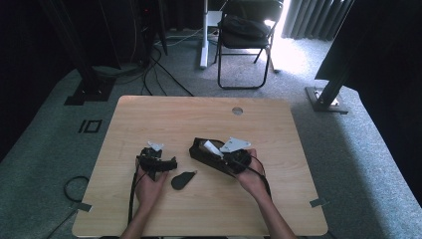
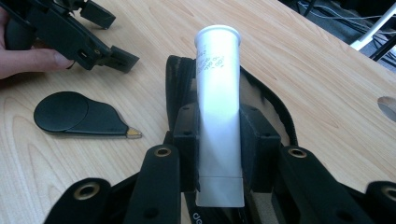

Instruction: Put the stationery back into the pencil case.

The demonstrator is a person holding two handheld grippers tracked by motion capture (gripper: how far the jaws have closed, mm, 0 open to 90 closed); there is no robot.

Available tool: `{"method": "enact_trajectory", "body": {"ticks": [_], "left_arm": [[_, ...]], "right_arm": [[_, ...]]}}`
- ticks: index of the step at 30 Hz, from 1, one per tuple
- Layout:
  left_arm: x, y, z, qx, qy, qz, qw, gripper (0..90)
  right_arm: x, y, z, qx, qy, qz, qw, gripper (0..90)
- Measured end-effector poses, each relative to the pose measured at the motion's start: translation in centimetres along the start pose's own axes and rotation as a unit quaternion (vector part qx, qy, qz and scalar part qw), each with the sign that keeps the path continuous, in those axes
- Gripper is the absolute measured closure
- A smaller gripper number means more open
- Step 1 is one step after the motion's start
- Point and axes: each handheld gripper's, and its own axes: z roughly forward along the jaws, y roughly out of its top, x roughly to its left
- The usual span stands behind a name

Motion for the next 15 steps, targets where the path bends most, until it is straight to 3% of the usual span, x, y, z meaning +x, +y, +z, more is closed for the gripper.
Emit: {"method": "enact_trajectory", "body": {"ticks": [15], "left_arm": [[0.0,0.0,0.0,0.0,0.0,0.0,1.0,1.3]], "right_arm": [[-0.88,0.01,0.54,0.001,-0.002,0.015,0.9999,70.9]]}}
